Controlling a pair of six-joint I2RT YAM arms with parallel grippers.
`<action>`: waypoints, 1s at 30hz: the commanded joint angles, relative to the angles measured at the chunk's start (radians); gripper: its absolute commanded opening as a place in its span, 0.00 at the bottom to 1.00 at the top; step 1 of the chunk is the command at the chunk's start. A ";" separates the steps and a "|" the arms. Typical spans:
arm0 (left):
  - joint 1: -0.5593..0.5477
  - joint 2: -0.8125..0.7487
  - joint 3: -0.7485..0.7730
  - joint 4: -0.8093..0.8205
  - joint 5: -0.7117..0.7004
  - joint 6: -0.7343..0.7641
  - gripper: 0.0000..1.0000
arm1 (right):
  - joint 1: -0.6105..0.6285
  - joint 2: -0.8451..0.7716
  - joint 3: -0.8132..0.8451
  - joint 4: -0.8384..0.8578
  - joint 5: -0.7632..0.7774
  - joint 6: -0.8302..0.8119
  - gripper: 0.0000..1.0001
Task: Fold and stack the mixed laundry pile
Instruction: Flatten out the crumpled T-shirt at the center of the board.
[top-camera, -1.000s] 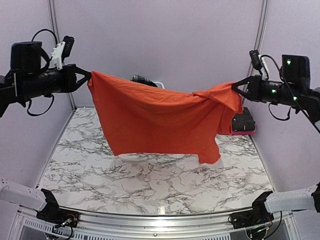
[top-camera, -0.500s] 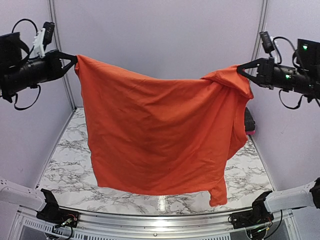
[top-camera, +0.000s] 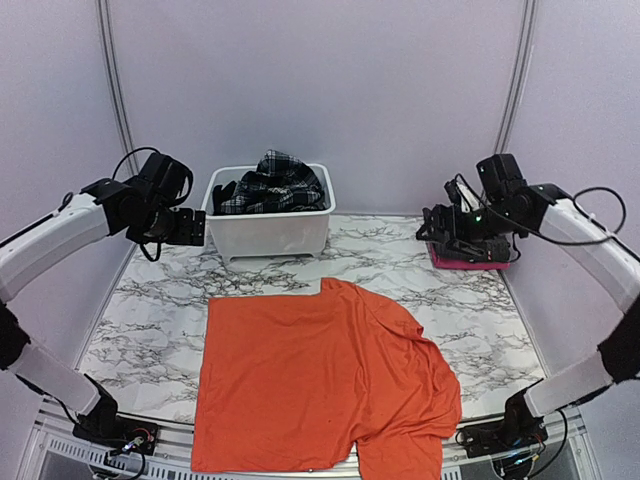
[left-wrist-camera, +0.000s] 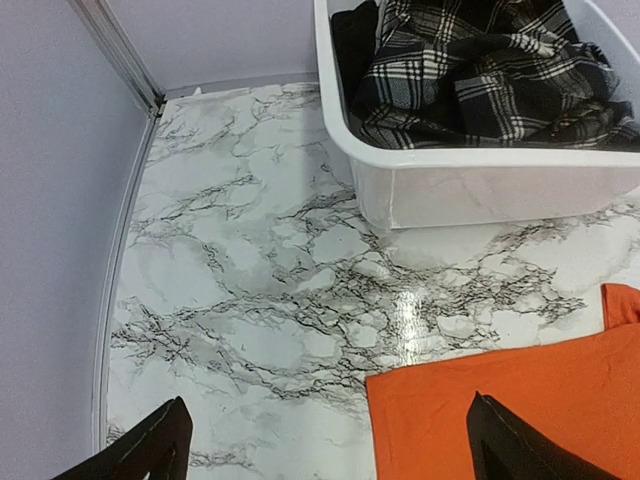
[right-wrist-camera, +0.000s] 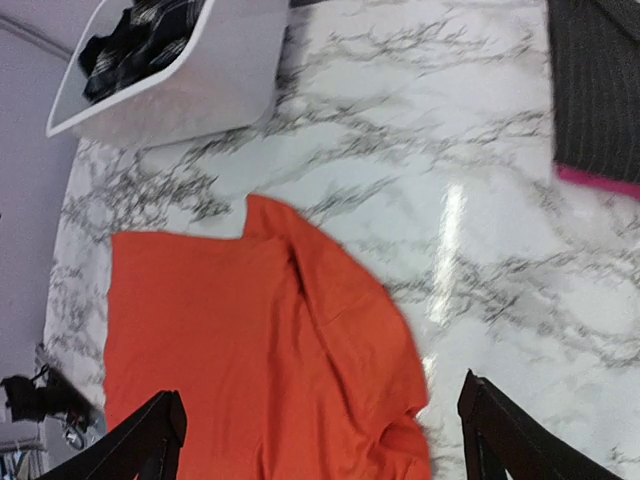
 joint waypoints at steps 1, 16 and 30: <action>-0.004 -0.148 -0.120 0.000 0.105 -0.032 0.99 | 0.092 -0.190 -0.227 0.088 -0.139 0.035 0.87; -0.014 -0.117 -0.544 0.248 0.345 -0.179 0.79 | 0.237 0.017 -0.342 0.135 0.059 -0.026 0.59; -0.002 0.174 -0.368 0.317 0.253 -0.126 0.80 | 0.236 0.336 -0.122 0.173 0.207 -0.131 0.65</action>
